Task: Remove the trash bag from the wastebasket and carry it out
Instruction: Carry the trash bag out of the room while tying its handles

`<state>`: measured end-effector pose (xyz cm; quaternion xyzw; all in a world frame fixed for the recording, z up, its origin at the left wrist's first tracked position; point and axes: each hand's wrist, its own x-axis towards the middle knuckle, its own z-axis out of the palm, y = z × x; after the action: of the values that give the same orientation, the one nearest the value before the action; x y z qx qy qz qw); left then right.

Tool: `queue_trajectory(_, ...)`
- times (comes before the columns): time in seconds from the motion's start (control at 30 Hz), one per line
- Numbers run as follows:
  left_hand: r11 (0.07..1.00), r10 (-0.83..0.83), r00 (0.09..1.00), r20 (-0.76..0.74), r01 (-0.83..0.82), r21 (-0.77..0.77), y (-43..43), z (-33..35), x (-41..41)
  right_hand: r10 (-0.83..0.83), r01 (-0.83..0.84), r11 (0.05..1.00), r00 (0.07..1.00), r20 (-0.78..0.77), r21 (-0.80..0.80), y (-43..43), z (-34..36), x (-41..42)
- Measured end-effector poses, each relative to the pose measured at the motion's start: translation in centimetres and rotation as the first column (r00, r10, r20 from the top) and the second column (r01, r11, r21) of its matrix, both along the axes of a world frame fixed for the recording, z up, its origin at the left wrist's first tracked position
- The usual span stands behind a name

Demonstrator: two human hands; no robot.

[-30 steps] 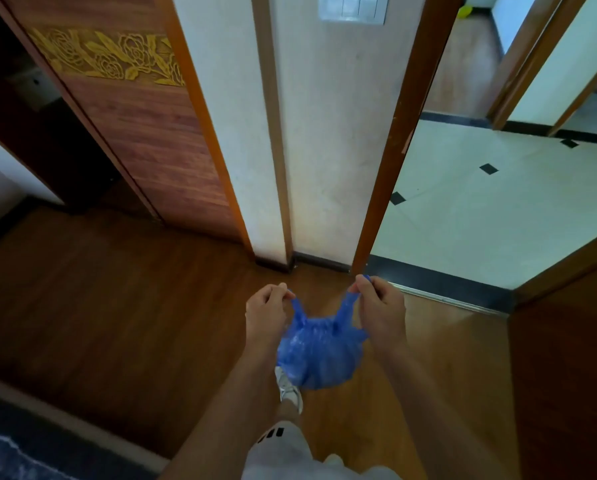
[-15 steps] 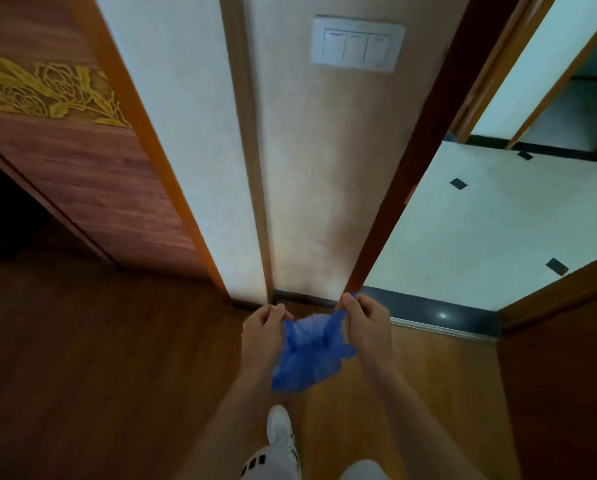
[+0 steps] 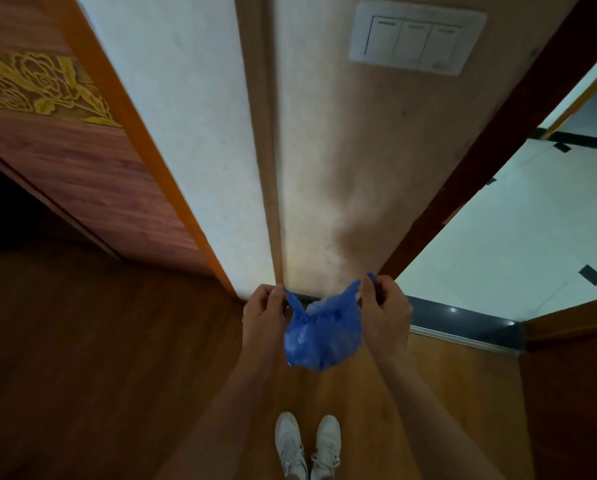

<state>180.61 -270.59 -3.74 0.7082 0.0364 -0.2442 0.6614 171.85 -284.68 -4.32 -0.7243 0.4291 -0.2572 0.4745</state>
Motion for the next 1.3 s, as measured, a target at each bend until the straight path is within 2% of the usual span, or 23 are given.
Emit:
queue_trajectory(0.07, 1.0, -0.019, 1.0, -0.006, 0.019, -0.005, -0.3, -1.0, 0.3, 0.012, -0.012, 1.0, 1.0, 0.0, 0.009, -0.8, -0.8, 0.5)
queue_trajectory(0.2, 0.991, -0.08, 0.997, 0.024, 0.077, 0.107, -0.7, -3.8, 0.8, 0.021, -0.02, 0.997, 1.0, -0.018, 0.077, -1.4, -3.0, 0.8)
queue_trajectory(0.4, 0.971, -0.144, 0.98, 0.139, 0.112, 0.213, -1.8, -9.8, 1.2, 0.01, -0.009, 0.979, 1.0, 0.0, 0.205, -1.7, -9.4, 1.1)
queue_trajectory(0.47, 0.958, -0.172, 0.973, 0.152, 0.129, 0.256, -2.6, -12.4, 1.6, 0.012, -0.008, 0.979, 1.0, -0.02, 0.206, -1.8, -12.5, 1.5)
queue_trajectory(0.53, 0.944, -0.21, 0.968, 0.14, 0.164, 0.285, -3.3, -15.3, 2.0, -0.002, 0.011, 0.982, 0.999, -0.044, 0.188, -2.1, -16.0, 1.8)
queue_trajectory(0.7, 0.95, -0.153, 0.98, 0.13, 0.109, 0.292, -4.7, -21.9, 3.5, -0.049, 0.062, 0.987, 0.994, -0.094, 0.145, -3.2, -23.4, 5.0)
queue_trajectory(0.93, 0.941, -0.101, 0.982, 0.162, 0.042, 0.337, -8.0, -31.2, 5.8, -0.092, 0.088, 0.995, 0.993, -0.074, -0.05, -5.0, -33.8, 7.6)
queue_trajectory(1.07, 0.936, -0.098, 0.979, 0.18, 0.029, 0.351, -9.5, -34.3, 6.7, -0.068, 0.063, 0.99, 0.997, -0.033, -0.124, -6.7, -37.9, 8.5)
queue_trajectory(1.17, 0.929, -0.119, 0.974, 0.193, 0.04, 0.368, -10.4, -35.8, 7.8, -0.012, 0.011, 0.97, 1.0, -0.002, -0.241, -7.8, -39.4, 9.3)
queue_trajectory(1.3, 0.906, -0.232, 0.916, 0.327, 0.082, 0.415, -10.6, -36.3, 8.7, 0.115, -0.114, 0.935, 0.993, -0.017, -0.337, -8.7, -39.8, 9.6)
